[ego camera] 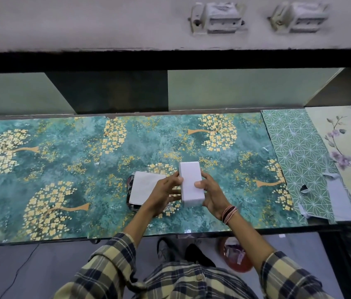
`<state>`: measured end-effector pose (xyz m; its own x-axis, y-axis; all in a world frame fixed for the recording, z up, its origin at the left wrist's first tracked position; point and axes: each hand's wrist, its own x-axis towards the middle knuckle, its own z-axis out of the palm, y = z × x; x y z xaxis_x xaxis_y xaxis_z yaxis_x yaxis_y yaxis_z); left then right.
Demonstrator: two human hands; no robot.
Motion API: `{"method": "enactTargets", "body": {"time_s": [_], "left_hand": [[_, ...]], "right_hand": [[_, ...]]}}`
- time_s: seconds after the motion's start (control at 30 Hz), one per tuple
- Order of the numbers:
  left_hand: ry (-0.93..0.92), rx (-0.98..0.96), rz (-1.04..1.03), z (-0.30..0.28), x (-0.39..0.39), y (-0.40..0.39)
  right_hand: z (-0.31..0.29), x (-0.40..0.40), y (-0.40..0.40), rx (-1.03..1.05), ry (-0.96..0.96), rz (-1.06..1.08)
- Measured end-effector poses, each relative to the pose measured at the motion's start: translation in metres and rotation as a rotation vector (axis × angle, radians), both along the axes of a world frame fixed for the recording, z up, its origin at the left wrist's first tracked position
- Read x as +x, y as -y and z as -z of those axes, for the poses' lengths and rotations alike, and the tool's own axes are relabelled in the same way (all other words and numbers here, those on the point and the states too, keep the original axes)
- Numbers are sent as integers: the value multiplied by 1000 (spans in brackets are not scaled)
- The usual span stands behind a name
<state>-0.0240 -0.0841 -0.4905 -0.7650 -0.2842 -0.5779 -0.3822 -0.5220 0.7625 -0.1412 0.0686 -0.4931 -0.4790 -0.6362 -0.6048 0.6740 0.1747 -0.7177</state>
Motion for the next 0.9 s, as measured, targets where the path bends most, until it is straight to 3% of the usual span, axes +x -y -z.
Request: {"method": "enactTargets", "body": {"time_s": [0.17,0.27,0.37,0.53,0.73,0.9], "left_hand": [[-1,138,-149,4,15,13],[9,146,-198,8,15,15],[48,129,-252,11,16,17],[36,149,-263,9,17,14],[106,90,-249,14,23,5],[109,82,-198,2,26,3]], "right_hand": [[7,-2,-14,-199,326,65],[13,-5,-18,-157,359,105],[18,-6,-19,63,259,195],[34,-8,-24,348,54,77],[45,-9,-23,447,-104,-35],[44,-9,-23,484,-70,-39]]}}
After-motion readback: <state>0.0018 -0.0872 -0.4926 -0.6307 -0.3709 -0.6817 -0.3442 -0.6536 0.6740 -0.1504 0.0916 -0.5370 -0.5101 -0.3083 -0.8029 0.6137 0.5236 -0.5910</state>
